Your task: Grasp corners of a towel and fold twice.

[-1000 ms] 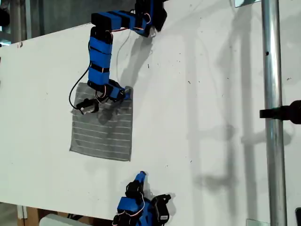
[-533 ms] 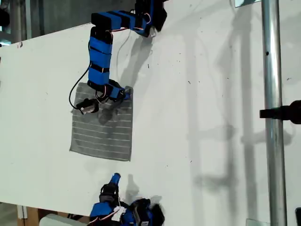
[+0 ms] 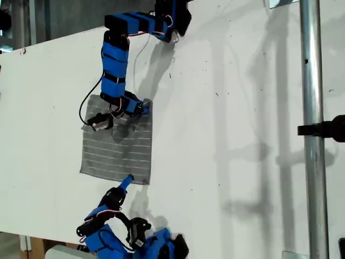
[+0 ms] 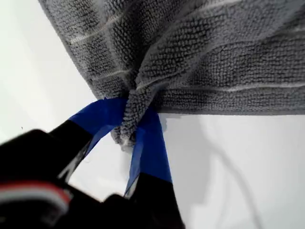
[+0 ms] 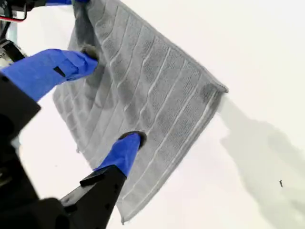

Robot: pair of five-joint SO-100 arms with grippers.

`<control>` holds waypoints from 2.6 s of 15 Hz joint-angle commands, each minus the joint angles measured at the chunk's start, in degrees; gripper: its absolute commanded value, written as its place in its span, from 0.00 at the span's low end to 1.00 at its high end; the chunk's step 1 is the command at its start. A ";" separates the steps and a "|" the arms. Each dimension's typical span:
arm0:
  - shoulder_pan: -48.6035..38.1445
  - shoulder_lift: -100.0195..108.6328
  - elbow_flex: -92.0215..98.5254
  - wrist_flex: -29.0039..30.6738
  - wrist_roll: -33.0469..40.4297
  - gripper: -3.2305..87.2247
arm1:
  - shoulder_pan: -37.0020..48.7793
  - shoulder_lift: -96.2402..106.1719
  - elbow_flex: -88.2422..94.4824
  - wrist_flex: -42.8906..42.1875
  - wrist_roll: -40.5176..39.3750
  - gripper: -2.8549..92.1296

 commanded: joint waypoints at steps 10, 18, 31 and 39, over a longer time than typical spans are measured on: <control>-2.37 -33.49 -0.26 -14.85 -7.65 0.28 | -0.88 1.14 1.14 -0.97 -0.35 0.03; 6.77 -22.50 -0.35 -12.04 -11.34 0.01 | -3.43 9.05 6.50 0.18 1.67 0.03; 27.51 23.03 25.31 -13.89 -31.90 0.01 | -25.22 34.10 9.67 11.69 23.73 0.03; -3.52 -8.61 -9.05 -16.79 -0.70 0.01 | 12.48 41.66 11.43 3.08 -3.52 0.03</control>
